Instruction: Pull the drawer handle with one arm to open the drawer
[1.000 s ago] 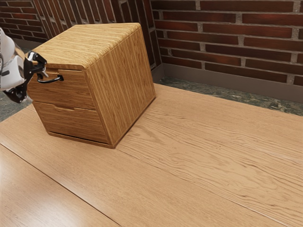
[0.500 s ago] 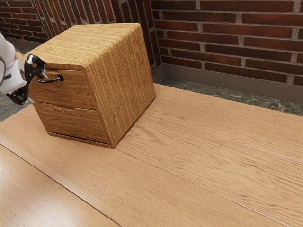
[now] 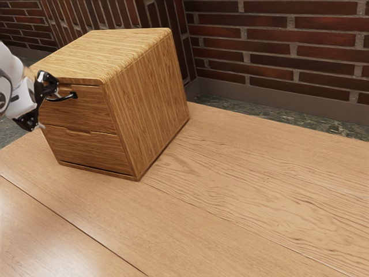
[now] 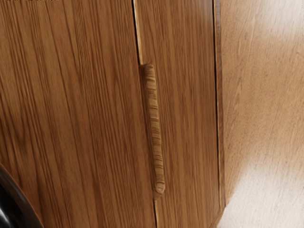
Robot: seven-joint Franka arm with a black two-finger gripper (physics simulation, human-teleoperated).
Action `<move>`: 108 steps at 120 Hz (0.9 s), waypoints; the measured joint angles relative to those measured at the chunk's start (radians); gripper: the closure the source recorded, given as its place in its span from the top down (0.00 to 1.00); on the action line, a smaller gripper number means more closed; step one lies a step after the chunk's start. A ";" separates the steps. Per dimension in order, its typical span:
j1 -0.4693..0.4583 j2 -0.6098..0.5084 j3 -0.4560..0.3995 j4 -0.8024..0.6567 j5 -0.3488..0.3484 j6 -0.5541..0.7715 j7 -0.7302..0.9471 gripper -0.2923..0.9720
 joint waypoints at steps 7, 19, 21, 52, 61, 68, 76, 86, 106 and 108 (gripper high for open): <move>-0.001 0.000 0.000 -0.002 0.003 0.000 0.001 0.77; -0.001 0.001 0.000 -0.003 0.006 0.000 0.001 0.77; 0.000 0.001 0.000 -0.004 0.006 0.000 0.001 0.77; -0.013 -0.037 0.020 -0.048 0.007 -0.002 0.004 0.77; -0.010 -0.066 0.021 -0.075 0.006 -0.003 0.004 0.75; -0.040 -0.085 0.049 -0.088 0.004 -0.003 0.005 0.71; -0.171 -0.095 0.176 -0.093 0.009 -0.004 0.005 0.77; -0.244 -0.105 0.240 -0.096 0.025 -0.005 0.005 0.76; -0.273 -0.175 0.259 -0.140 0.043 -0.007 0.005 0.69; -0.274 -0.186 0.259 -0.147 0.047 -0.008 0.005 0.69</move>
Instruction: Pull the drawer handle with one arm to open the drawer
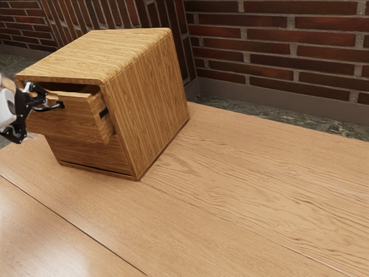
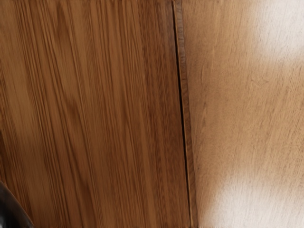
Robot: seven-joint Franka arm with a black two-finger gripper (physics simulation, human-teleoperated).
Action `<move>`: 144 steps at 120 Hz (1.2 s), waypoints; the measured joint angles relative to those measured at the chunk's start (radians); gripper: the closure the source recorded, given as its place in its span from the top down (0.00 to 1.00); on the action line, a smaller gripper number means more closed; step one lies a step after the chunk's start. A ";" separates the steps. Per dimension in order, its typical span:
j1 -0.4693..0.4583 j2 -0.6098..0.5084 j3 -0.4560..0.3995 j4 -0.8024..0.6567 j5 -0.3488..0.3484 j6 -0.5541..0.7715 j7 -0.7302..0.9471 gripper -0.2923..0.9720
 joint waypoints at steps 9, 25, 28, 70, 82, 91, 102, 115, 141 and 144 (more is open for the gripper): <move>0.001 -0.044 0.001 -0.030 0.014 -0.002 0.000 0.71; 0.002 -0.102 0.001 -0.072 0.038 -0.008 0.000 0.74; 0.002 -0.115 0.001 -0.081 0.044 -0.010 -0.001 0.74; 0.005 -0.257 0.001 -0.171 0.114 -0.048 -0.003 0.74; 0.007 -0.280 0.001 -0.187 0.132 -0.065 -0.004 0.75; 0.010 -0.298 0.001 -0.196 0.151 -0.080 -0.006 0.75; 0.021 -0.320 0.005 -0.211 0.165 -0.092 -0.007 0.77; 0.024 -0.331 0.013 -0.228 0.173 -0.104 -0.008 0.77; 0.042 -0.380 0.015 -0.258 0.196 -0.136 -0.011 0.77; 0.045 -0.385 0.015 -0.261 0.197 -0.140 -0.011 0.77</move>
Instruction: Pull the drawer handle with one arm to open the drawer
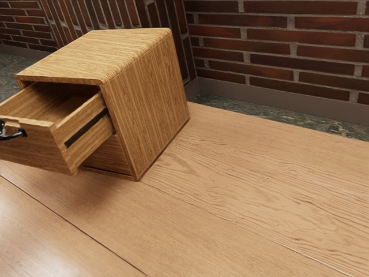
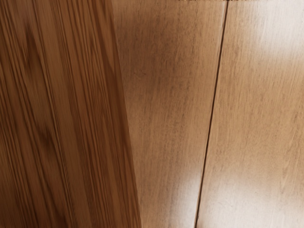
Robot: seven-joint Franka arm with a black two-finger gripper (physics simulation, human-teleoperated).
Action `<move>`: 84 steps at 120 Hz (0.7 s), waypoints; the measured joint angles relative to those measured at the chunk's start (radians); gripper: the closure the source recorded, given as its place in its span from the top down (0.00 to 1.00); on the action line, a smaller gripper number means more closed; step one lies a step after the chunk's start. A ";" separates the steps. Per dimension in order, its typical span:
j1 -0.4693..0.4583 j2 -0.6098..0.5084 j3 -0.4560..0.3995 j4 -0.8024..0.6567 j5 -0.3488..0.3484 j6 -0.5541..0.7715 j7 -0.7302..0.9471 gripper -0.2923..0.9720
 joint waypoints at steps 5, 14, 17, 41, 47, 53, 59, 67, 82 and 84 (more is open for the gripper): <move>0.004 -0.008 0.000 -0.003 0.001 -0.007 0.000 0.77; 0.007 -0.016 0.000 -0.005 0.003 -0.017 -0.001 0.77; 0.007 -0.017 0.000 -0.005 0.003 -0.020 -0.001 0.77; 0.020 -0.073 -0.019 0.003 0.005 -0.065 -0.002 0.72; 0.038 -0.099 -0.048 0.007 0.005 -0.085 -0.002 0.71; 0.054 -0.116 -0.087 0.020 0.002 -0.109 -0.003 0.72; 0.060 -0.124 -0.123 0.043 -0.003 -0.139 -0.005 0.73; 0.063 -0.132 -0.185 0.102 -0.022 -0.192 -0.009 0.74; 0.061 -0.130 -0.260 0.244 -0.114 -0.314 -0.031 0.75; 0.059 -0.128 -0.269 0.260 -0.127 -0.330 -0.038 0.75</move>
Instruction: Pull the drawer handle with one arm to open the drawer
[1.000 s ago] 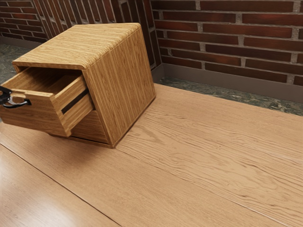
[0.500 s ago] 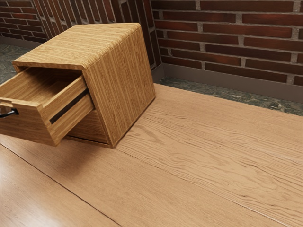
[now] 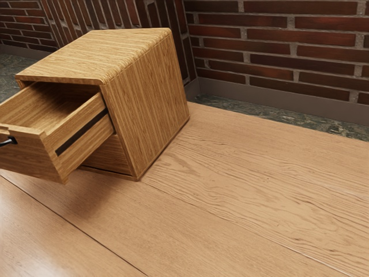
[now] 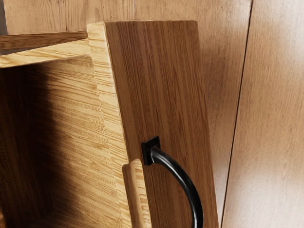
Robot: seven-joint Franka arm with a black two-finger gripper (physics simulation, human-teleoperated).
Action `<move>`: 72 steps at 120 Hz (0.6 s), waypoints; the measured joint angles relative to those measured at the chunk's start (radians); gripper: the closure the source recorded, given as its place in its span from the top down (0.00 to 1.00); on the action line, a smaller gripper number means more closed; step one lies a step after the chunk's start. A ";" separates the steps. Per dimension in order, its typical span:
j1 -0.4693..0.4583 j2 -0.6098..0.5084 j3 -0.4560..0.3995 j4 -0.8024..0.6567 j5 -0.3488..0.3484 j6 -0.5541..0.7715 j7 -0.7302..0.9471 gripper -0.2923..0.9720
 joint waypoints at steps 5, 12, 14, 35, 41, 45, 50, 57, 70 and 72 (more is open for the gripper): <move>-0.003 0.009 -0.019 0.030 -0.031 -0.038 -0.020 0.76; -0.013 0.049 -0.051 0.080 -0.067 -0.089 -0.057 0.76; -0.021 0.068 -0.058 0.100 -0.074 -0.105 -0.069 0.76; -0.057 0.178 -0.136 0.268 -0.116 -0.290 -0.235 0.77; -0.066 0.198 -0.145 0.298 -0.118 -0.344 -0.292 0.77; -0.076 0.218 -0.151 0.322 -0.118 -0.381 -0.333 0.77; -0.103 0.256 -0.155 0.370 -0.118 -0.434 -0.389 0.77; -0.140 0.317 -0.156 0.432 -0.118 -0.502 -0.469 0.77; -0.188 0.417 -0.154 0.501 -0.125 -0.590 -0.604 0.77; -0.190 0.429 -0.153 0.508 -0.128 -0.601 -0.623 0.77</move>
